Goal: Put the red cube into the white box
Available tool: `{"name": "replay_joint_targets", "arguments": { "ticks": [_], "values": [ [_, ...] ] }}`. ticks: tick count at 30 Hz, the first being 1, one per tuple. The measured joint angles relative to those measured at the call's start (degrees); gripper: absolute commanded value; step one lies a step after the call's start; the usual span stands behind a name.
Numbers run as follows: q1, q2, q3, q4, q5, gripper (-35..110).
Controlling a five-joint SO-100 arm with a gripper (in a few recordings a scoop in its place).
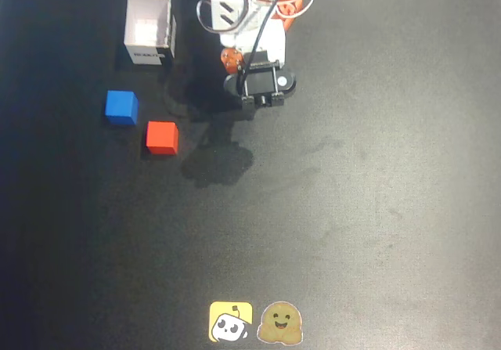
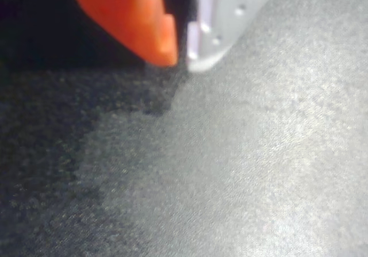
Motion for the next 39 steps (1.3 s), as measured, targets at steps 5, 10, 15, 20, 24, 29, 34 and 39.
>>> {"name": "replay_joint_targets", "arguments": {
  "ticks": [5, 10, 15, 20, 24, 29, 34, 39],
  "values": [
    [0.0, 0.0, 0.0, 0.0, 0.0, 0],
    [0.0, 0.0, 0.0, 0.0, 0.0, 0],
    [0.0, 0.0, 0.0, 0.0, 0.0, 0],
    [0.0, 0.0, 0.0, 0.0, 0.0, 0],
    [0.0, 0.0, 0.0, 0.0, 0.0, 0],
    [0.0, 0.0, 0.0, 0.0, 0.0, 0],
    [2.5, 0.0, 0.0, -2.4, 0.0, 0],
    [6.6, -2.0, -2.5, -6.5, -3.8, 2]
  ]
}}
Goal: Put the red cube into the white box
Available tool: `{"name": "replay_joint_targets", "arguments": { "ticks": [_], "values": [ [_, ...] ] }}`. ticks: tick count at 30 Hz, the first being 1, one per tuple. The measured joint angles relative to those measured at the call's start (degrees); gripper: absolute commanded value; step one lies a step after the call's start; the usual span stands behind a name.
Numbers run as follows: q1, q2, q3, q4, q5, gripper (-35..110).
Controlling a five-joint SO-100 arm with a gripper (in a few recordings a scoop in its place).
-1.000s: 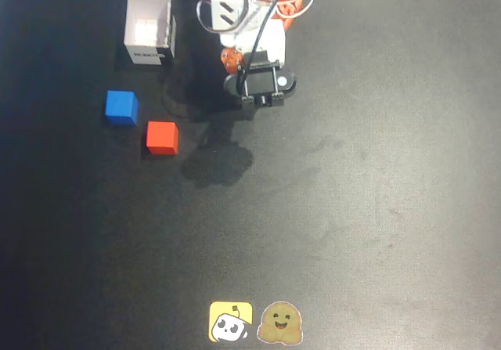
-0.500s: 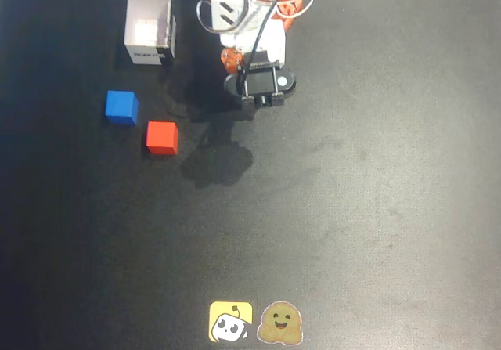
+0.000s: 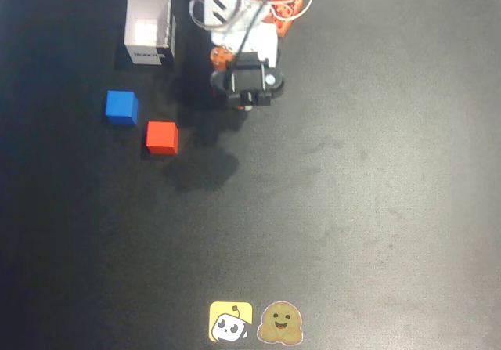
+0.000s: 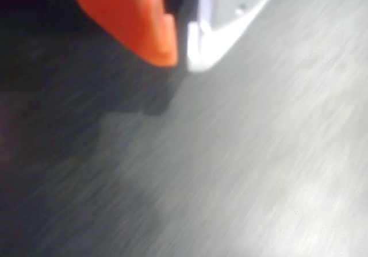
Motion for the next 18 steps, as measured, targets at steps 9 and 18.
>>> {"name": "replay_joint_targets", "arguments": {
  "ticks": [9, 18],
  "values": [
    [6.1, -29.5, -17.8, -7.7, -7.7, 4],
    [14.5, -44.7, -22.5, -18.3, -17.0, 6]
  ]
}}
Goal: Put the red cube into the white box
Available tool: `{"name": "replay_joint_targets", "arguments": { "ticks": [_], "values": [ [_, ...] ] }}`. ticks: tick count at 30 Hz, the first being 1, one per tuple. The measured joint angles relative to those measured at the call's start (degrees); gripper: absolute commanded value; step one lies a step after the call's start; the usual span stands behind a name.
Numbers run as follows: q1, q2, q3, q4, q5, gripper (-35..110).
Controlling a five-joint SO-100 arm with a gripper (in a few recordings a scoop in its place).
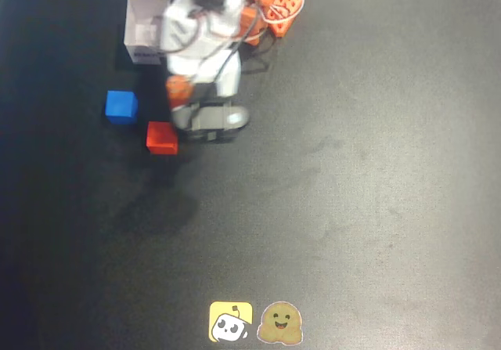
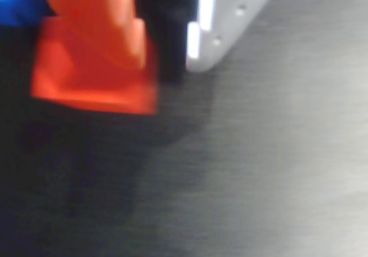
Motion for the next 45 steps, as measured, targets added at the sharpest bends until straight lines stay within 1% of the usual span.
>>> {"name": "replay_joint_targets", "arguments": {
  "ticks": [4, 7, 16, 19, 45],
  "values": [
    [3.0, -5.8, -3.8, -1.1, -3.6, 7],
    [3.2, -8.7, -5.1, -2.2, -4.9, 9],
    [4.0, -13.1, -6.2, -4.2, -5.1, 14],
    [4.2, -13.7, -6.2, -4.6, -5.1, 19],
    [4.3, -20.9, -5.8, -7.3, -6.8, 24]
  ]
}}
